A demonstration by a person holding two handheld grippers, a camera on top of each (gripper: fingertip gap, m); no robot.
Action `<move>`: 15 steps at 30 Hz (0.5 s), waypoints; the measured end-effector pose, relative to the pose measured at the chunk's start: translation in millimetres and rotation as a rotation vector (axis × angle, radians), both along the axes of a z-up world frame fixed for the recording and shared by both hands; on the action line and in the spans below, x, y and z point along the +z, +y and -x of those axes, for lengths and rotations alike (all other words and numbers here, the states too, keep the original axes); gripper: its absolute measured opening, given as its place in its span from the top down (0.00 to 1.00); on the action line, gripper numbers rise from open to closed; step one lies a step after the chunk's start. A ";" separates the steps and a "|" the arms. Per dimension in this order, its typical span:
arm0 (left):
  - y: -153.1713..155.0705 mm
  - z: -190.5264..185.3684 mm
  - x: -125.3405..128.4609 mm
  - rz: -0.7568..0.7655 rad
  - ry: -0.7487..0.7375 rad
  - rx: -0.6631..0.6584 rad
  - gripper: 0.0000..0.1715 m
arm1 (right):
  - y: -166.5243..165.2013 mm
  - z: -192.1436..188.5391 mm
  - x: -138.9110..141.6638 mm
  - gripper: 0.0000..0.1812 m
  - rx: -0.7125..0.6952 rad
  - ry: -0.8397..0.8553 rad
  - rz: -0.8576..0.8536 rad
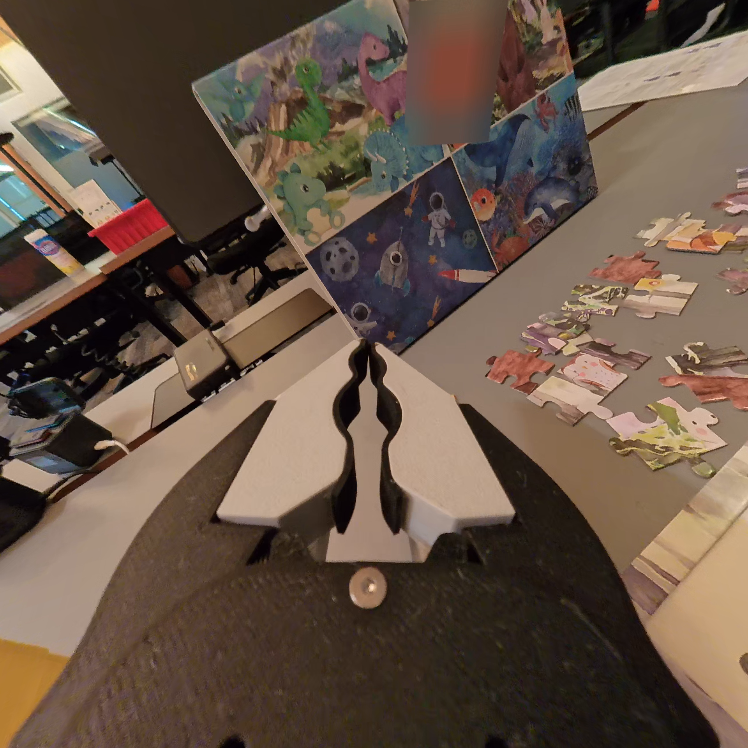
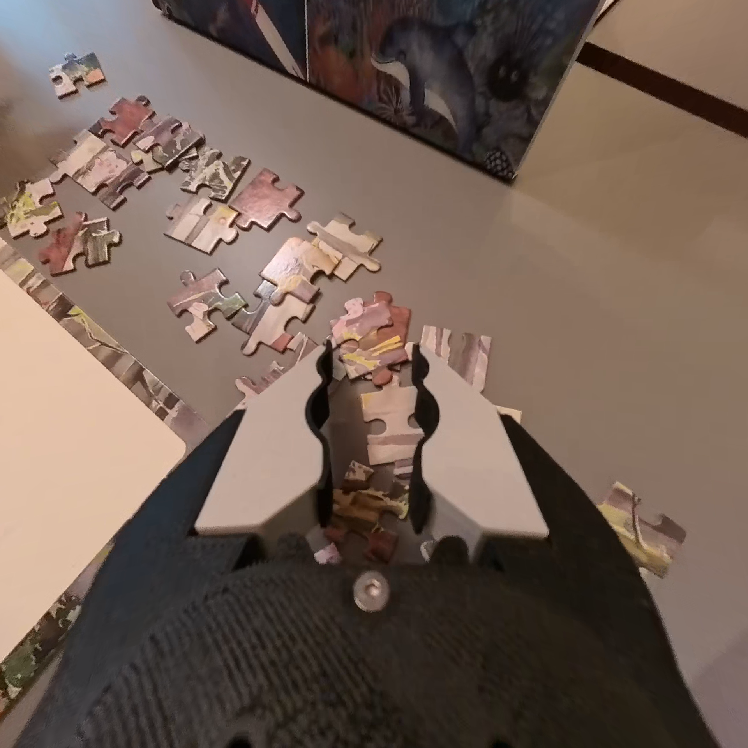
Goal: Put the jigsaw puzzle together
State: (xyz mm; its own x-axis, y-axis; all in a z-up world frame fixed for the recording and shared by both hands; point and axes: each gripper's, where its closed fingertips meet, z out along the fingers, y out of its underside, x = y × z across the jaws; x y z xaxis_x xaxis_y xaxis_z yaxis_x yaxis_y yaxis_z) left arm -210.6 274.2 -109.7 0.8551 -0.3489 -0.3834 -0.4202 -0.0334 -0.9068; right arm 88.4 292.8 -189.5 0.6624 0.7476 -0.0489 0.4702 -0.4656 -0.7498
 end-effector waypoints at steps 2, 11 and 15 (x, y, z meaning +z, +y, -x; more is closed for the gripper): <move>-1.5 -0.3 3.6 -0.020 0.001 -0.001 1.00 | 0.0 -0.8 -0.5 0.82 -0.001 -0.004 -0.001; -1.6 -1.7 0.3 -0.014 0.007 -0.002 1.00 | -2.0 0.0 1.9 0.91 0.018 0.016 -0.007; -1.3 -2.4 -2.1 -0.007 0.009 -0.004 1.00 | -0.6 0.9 6.0 0.80 0.021 0.033 -0.028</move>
State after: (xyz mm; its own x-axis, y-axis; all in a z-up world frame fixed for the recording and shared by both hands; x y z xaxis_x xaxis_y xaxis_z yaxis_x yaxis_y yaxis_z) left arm -208.2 272.9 -111.8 0.8503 -0.3493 -0.3936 -0.4284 -0.0252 -0.9032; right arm 87.5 292.2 -183.5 0.6448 0.7627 -0.0492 0.4546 -0.4345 -0.7775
